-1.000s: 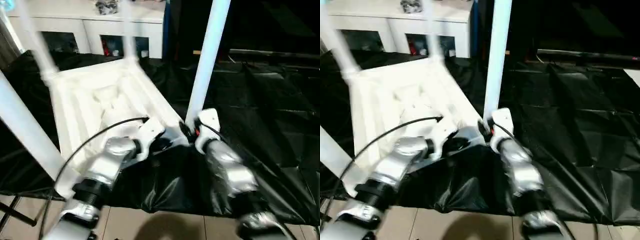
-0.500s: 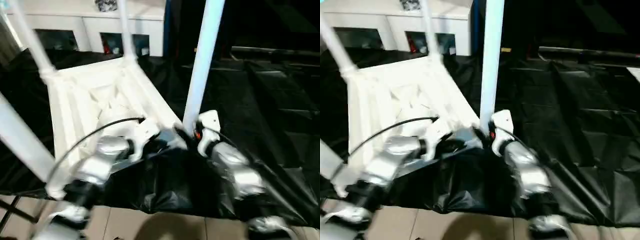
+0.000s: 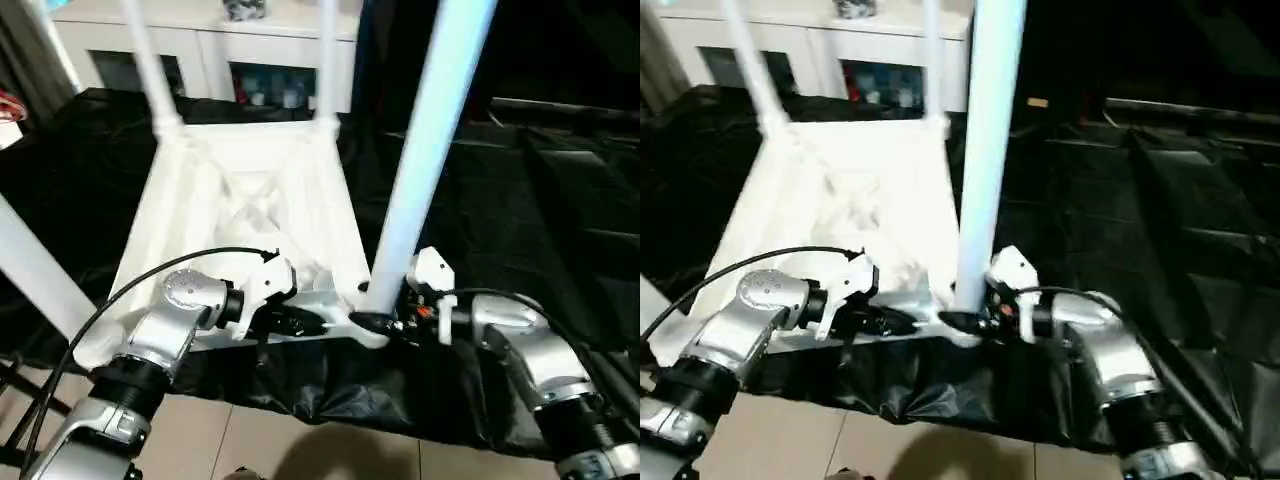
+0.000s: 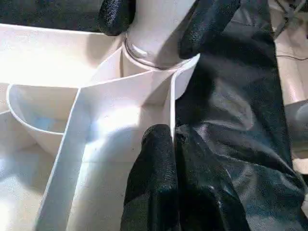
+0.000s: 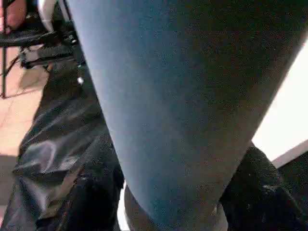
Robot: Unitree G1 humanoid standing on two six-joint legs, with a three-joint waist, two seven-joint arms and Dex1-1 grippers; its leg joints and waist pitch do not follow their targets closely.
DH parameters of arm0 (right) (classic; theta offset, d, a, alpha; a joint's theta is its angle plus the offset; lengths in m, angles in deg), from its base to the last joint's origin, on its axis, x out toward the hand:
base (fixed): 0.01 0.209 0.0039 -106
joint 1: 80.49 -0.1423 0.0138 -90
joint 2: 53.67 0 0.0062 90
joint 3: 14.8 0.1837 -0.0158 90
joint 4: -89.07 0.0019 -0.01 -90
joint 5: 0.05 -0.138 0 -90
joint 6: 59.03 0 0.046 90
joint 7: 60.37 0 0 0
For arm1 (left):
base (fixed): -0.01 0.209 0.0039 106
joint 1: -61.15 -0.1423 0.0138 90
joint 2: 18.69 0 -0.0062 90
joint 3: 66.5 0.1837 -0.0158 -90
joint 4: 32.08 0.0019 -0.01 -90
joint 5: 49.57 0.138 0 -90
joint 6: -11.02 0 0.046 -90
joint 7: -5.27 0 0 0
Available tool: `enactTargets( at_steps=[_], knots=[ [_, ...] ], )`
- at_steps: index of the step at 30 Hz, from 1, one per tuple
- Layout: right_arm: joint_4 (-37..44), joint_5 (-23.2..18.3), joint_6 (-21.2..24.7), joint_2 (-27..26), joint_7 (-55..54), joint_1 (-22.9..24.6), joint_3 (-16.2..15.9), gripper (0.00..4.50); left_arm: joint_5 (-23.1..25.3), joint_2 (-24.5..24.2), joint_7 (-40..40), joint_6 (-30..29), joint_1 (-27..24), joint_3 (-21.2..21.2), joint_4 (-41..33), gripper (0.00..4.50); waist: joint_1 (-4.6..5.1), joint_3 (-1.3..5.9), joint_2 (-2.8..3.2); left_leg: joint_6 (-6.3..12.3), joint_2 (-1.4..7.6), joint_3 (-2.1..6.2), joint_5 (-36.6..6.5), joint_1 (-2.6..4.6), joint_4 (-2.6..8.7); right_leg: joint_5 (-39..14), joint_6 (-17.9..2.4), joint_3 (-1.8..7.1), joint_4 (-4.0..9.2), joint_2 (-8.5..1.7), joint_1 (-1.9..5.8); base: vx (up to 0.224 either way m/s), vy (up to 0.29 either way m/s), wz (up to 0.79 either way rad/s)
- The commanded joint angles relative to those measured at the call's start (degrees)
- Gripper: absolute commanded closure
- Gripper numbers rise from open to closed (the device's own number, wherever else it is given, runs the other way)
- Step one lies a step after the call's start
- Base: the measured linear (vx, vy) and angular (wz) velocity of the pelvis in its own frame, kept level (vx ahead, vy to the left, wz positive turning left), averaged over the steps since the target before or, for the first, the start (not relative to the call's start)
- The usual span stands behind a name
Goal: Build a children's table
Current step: Rotate leg to tighten
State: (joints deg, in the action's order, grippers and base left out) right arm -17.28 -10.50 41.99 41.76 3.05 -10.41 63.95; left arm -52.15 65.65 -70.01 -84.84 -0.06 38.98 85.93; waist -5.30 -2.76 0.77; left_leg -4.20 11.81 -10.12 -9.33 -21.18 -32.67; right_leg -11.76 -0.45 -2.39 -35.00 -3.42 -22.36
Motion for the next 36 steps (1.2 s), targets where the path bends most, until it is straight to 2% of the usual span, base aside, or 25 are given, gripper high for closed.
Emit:
enactTargets(
  at_steps=[1,4,9,10,12,13,15,16,17,18,19,22,23,24,26,28,30,32,34,36],
  knots=[
    [1.47,-0.16,0.67,0.53,3.24,0.85,-2.93,2.19,-1.53,0.29,-0.55,1.20,2.50,-0.25,-0.74,4.50,0.25,3.57,-0.46,2.22,1.41,0.00,-11.08,0.83,3.08,-5.03,-12.83,2.19,3.86,-3.73,2.54,0.000,0.000,0.00],
    [1.95,-0.10,0.85,1.21,4.46,0.85,-3.56,2.48,-1.48,0.07,-1.36,1.66,2.51,-0.11,0.01,4.50,0.21,3.55,-0.37,2.27,1.39,0.03,-11.07,0.80,3.08,-5.87,-12.70,2.18,3.89,-3.83,2.54,0.000,0.000,0.00],
    [2.38,-0.07,1.37,1.39,5.34,1.29,-4.54,2.54,-1.11,0.19,-1.07,2.50,2.51,-0.09,0.96,4.50,0.14,3.55,-0.43,2.14,1.37,0.07,-11.12,0.79,3.06,-6.34,-12.43,2.17,3.91,-3.82,2.57,0.000,0.000,0.00],
    [2.68,-0.03,1.37,0.90,4.53,1.84,-4.70,2.55,-0.70,0.46,0.32,2.78,2.44,-0.24,0.93,4.50,0.09,3.56,-0.07,2.07,1.38,0.11,-11.19,0.83,3.06,-6.37,-12.49,2.16,3.90,-3.84,2.53,0.000,0.000,0.00],
    [3.07,0.23,1.35,-0.01,2.80,2.70,-4.78,2.55,0.33,1.12,3.64,2.87,2.60,-0.66,1.23,4.50,0.14,3.56,-0.15,1.98,1.40,0.05,-11.41,0.83,3.05,-6.09,-12.51,2.21,3.99,-3.80,2.53,0.000,0.000,0.00],
    [2.80,0.88,1.22,-1.64,-0.65,3.42,-4.27,2.55,1.64,2.28,8.60,3.01,3.00,-1.46,1.73,4.50,0.00,3.58,-0.19,1.90,1.40,0.06,-11.50,0.89,3.03,-5.97,-12.48,2.22,3.97,-3.78,2.52,0.000,0.000,0.00],
    [2.24,1.59,1.37,-3.52,-4.81,3.96,-3.55,2.55,2.29,3.71,13.28,2.50,3.42,-2.63,2.04,4.50,0.10,3.25,-0.14,1.26,1.38,0.08,-13.07,1.03,3.27,-8.64,-12.09,2.19,4.32,-3.81,2.24,0.000,0.000,0.00],
    [1.85,2.54,1.21,-4.66,-7.75,4.30,-3.38,2.55,2.24,4.57,15.07,1.46,3.40,-3.19,1.60,4.50,0.18,3.06,-0.31,0.51,1.29,0.09,-15.34,1.37,3.36,-12.98,-11.38,2.18,4.78,-3.89,2.11,0.000,0.000,0.00],
    [1.53,3.31,0.98,-5.43,-9.77,4.52,-3.35,2.55,2.38,5.12,16.24,0.96,3.26,-3.40,1.13,4.50,0.26,2.99,-0.36,0.08,1.36,0.18,-15.92,1.36,3.50,-14.87,-10.91,2.23,4.90,-4.02,2.13,0.000,0.000,0.00],
    [0.97,4.13,0.90,-6.54,-12.33,4.69,-3.20,2.56,2.59,5.94,17.84,0.14,3.06,-3.59,0.60,4.50,0.77,2.88,-0.35,-0.79,1.29,0.45,-17.41,1.22,3.81,-19.24,-9.36,2.15,5.21,-4.05,2.19,0.000,0.000,0.00],
    [0.68,4.63,0.87,-7.22,-13.86,4.80,-3.11,2.56,2.79,6.42,18.83,-0.32,2.88,-3.64,0.20,4.50,0.91,2.89,-0.44,-0.84,1.24,0.49,-17.65,1.23,3.85,-19.92,-8.96,2.15,5.32,-4.00,2.15,0.000,0.000,0.00],
    [-1.76,5.69,1.59,-11.13,-21.58,4.31,-1.42,2.57,3.34,9.13,23.04,-2.35,2.15,-3.70,-0.77,4.50,1.36,2.90,-0.38,-0.71,1.25,0.45,-17.93,1.27,3.80,-19.37,-8.68,2.40,5.41,-3.94,1.81,0.000,0.000,0.00],
    [-3.95,6.54,2.15,-13.88,-27.19,3.49,-0.21,2.57,3.65,11.08,25.49,-3.56,1.64,-3.47,-1.26,4.50,1.62,2.90,-0.63,-0.85,1.24,0.43,-17.73,1.20,3.80,-19.13,-8.83,2.39,5.34,-3.92,1.80,0.000,0.000,0.00],
    [-5.63,7.09,2.47,-15.67,-30.86,2.72,0.54,2.57,3.91,12.42,27.11,-4.08,1.38,-3.26,-1.30,4.50,2.04,2.89,-0.43,-1.47,1.17,0.54,-17.28,1.10,3.87,-18.98,-9.22,2.31,5.17,-3.96,1.75,0.000,0.000,0.00],
    [-8.29,8.25,2.95,-18.70,-37.15,1.10,2.02,2.57,4.47,14.24,28.92,-4.31,1.16,-2.47,-1.08,4.50,2.63,2.87,-0.65,-1.46,0.92,0.68,-17.83,0.97,3.90,-20.61,-8.49,2.15,5.43,-3.91,2.04,0.000,0.000,0.00],
    [-10.15,9.22,1.66,-21.19,-40.62,-0.55,2.29,2.57,4.86,15.53,29.82,-3.99,1.31,-1.63,-1.12,4.50,3.08,2.92,-0.87,-0.86,0.86,0.66,-17.88,1.01,3.79,-21.69,-7.74,2.31,5.60,-3.96,1.78,0.000,0.000,0.00],
    [-10.41,8.21,1.01,-22.38,-40.15,-1.07,2.54,2.57,5.01,15.91,30.28,-3.96,1.43,-1.49,-1.24,4.50,3.35,3.09,-0.80,-0.31,0.81,0.56,-17.14,0.87,3.72,-19.50,-7.78,2.38,5.54,-3.81,1.89,0.000,0.000,0.00],
    [-9.61,6.55,1.30,-23.11,-39.30,-1.05,3.65,2.01,5.35,15.41,29.10,-3.23,1.48,-1.11,-1.29,4.50,3.29,3.10,-0.75,0.06,0.88,0.51,-16.79,0.89,3.72,-18.17,-7.97,2.43,5.47,-3.77,1.89,0.000,0.000,0.00],
    [-9.36,5.87,1.70,-23.01,-38.65,-1.09,4.66,1.85,5.28,14.90,27.74,-2.48,1.33,-0.91,-1.54,4.50,3.25,3.10,-1.07,0.56,0.89,0.39,-15.79,0.76,3.73,-16.11,-8.50,2.42,5.28,-3.75,2.04,0.000,0.000,0.00],
    [-9.22,6.15,1.31,-22.49,-38.51,-1.06,4.76,1.65,5.20,14.47,27.02,-2.24,1.07,-0.70,-1.95,4.50,3.26,2.97,-1.06,0.54,0.92,0.40,-16.56,0.82,3.81,-17.60,-8.45,2.37,5.44,-3.78,1.94,0.000,0.000,0.00]
  ],
)
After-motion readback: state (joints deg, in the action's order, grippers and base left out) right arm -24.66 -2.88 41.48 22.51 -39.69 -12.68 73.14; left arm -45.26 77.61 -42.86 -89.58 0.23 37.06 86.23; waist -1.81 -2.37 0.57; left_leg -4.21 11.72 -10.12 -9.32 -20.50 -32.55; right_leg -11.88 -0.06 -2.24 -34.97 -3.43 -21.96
